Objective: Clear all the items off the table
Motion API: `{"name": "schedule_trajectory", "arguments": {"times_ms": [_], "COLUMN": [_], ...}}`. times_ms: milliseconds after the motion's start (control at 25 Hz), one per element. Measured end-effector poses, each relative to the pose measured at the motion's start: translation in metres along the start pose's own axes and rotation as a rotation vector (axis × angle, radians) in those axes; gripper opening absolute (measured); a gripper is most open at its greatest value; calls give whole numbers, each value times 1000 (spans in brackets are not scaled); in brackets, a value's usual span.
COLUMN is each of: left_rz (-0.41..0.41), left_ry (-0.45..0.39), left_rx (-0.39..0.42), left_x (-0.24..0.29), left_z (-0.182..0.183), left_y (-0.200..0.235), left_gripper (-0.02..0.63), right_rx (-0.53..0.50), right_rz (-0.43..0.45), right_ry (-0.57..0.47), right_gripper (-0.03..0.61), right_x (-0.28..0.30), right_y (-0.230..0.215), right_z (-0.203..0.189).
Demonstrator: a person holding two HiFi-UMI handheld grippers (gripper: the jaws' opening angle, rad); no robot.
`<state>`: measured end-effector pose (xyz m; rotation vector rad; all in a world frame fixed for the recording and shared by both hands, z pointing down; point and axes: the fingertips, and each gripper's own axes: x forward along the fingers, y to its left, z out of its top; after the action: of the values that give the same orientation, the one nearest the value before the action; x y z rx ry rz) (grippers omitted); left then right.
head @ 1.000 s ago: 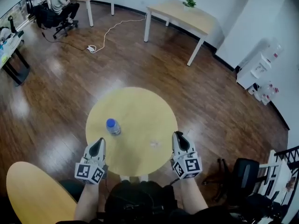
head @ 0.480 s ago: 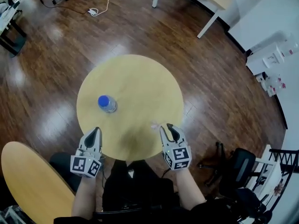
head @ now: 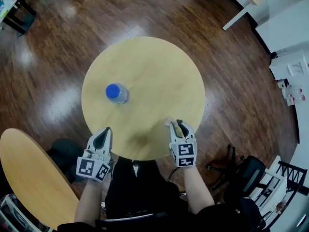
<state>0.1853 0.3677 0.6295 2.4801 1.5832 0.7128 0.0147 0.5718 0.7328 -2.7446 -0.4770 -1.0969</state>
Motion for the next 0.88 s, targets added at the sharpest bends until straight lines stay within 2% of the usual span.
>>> {"name": "schedule_trajectory", "arguments": {"times_ms": [120, 160, 200, 400, 560, 880], "left_rz": [10, 12, 14, 11, -24, -61], "left_ry": [4, 4, 4, -9, -43, -161], "left_rx": [-7, -7, -6, 3, 21, 85], "left_x": [-3, -4, -5, -3, 3, 5], "left_z": [-3, -3, -3, 6, 20, 82], "left_y": [3, 3, 3, 4, -9, -37], "left_gripper": [2, 2, 2, 2, 2, 2], "right_rx": [7, 8, 8, -9, 2, 40], "right_rz": [1, -3, -7, -10, -32, -74], "right_ry": [-6, -9, -12, -37, -94, -276], "right_gripper": [91, 31, 5, 2, 2, 2], "right_x": [6, 6, 5, 2, -12, -63], "right_y": [0, -1, -1, 3, -4, -28], "right_z": [1, 2, 3, 17, 36, 105]}}
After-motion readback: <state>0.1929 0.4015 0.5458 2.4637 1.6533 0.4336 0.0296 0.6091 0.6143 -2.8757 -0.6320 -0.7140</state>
